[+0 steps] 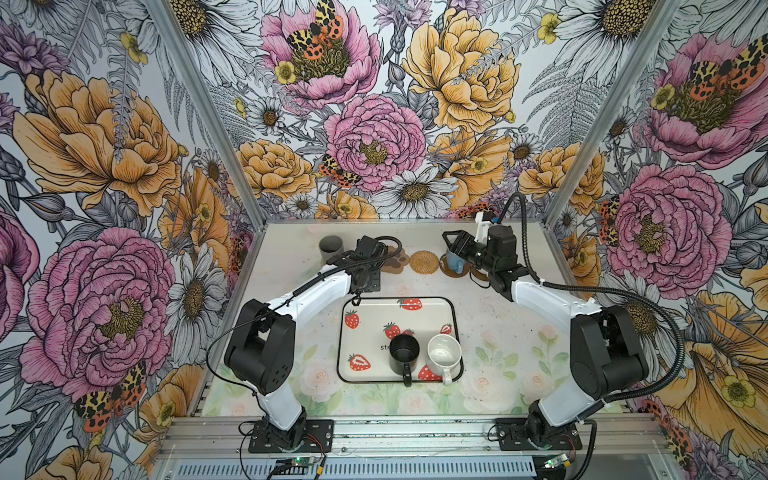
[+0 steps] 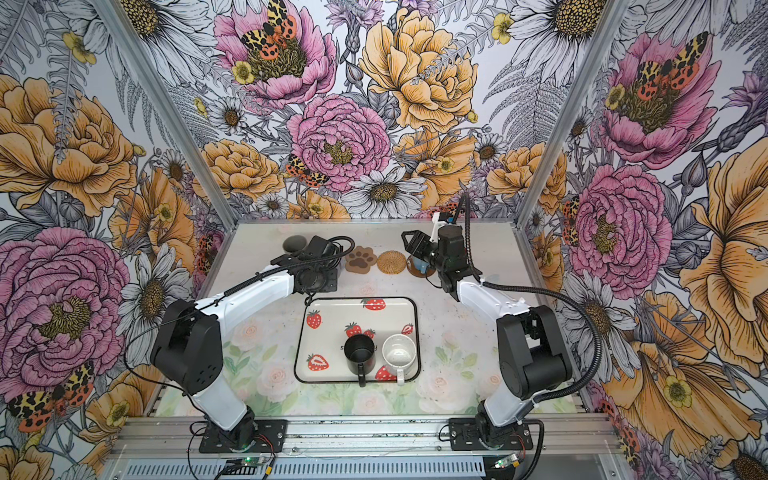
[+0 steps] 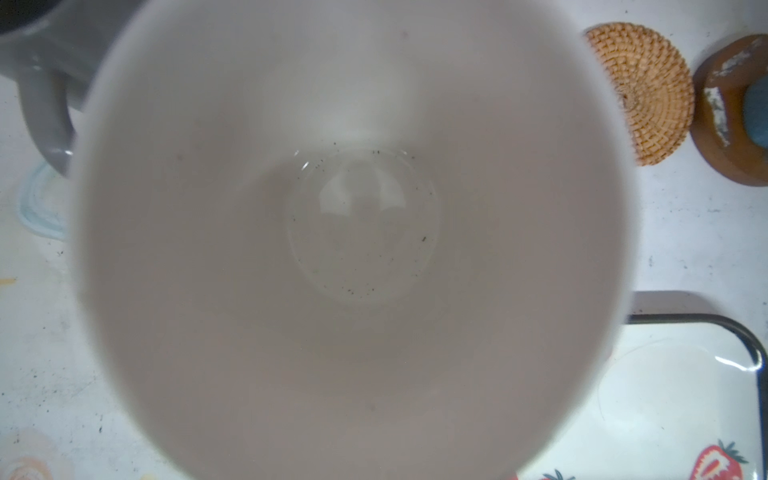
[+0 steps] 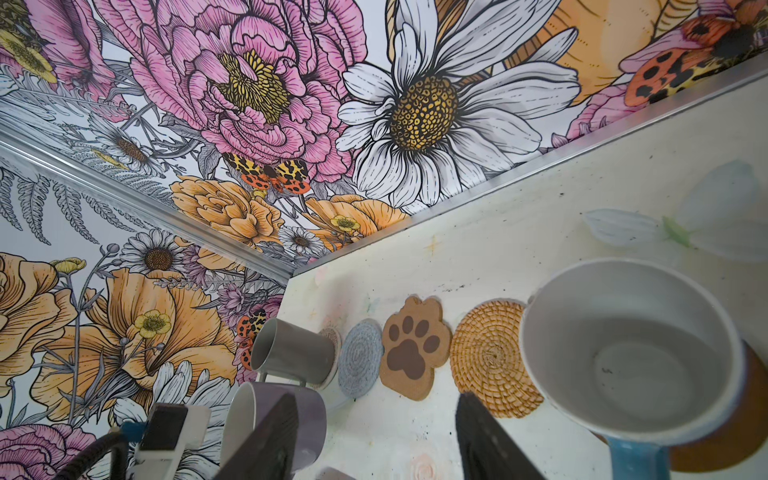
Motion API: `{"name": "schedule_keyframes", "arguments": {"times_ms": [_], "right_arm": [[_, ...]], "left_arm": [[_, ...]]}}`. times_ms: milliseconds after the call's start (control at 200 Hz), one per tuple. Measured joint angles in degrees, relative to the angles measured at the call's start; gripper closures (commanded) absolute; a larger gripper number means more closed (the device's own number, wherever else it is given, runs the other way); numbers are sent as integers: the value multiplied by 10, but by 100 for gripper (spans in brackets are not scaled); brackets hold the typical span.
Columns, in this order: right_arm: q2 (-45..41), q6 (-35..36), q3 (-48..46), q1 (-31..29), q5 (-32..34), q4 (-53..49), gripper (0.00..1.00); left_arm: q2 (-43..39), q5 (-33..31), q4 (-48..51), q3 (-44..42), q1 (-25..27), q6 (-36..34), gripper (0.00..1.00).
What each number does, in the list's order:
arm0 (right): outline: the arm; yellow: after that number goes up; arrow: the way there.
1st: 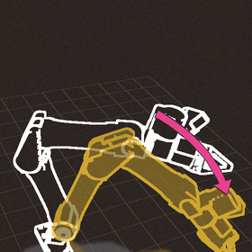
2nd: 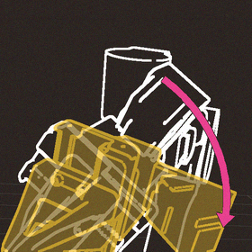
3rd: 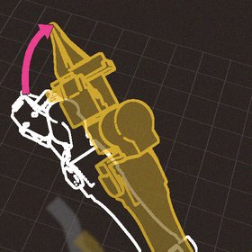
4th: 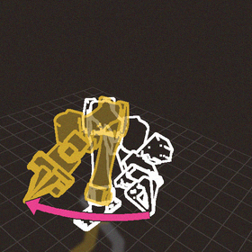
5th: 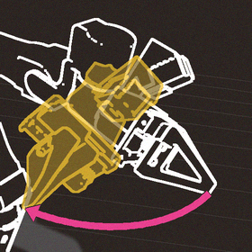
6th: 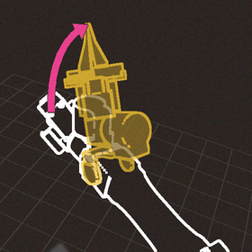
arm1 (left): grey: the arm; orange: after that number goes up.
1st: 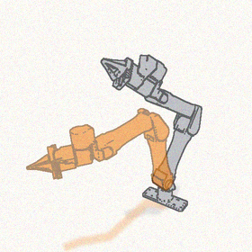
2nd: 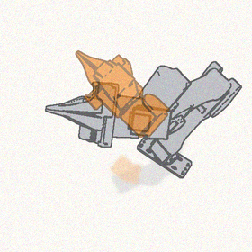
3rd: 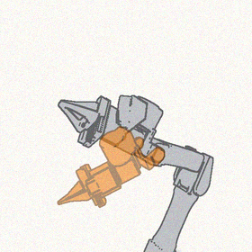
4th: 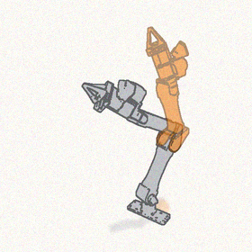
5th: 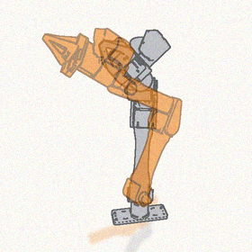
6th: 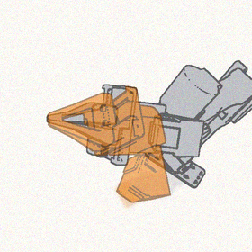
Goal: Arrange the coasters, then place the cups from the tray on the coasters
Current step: 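Carry the purple-handled mug with the left gripper toward the blue woven coaster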
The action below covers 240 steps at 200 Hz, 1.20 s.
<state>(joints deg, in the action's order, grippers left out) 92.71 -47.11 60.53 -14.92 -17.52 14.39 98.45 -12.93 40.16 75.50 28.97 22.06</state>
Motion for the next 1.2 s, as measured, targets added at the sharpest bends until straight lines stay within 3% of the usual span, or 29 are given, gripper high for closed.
{"name": "schedule_keyframes", "arguments": {"times_ms": [825, 1201], "right_arm": [[8, 0, 0, 4, -3, -9, 38], [16, 0, 0, 4, -4, -19, 38]], "left_arm": [[117, 25, -32, 74, -43, -30, 100], [129, 28, -36, 105, -61, -43, 100]]}}
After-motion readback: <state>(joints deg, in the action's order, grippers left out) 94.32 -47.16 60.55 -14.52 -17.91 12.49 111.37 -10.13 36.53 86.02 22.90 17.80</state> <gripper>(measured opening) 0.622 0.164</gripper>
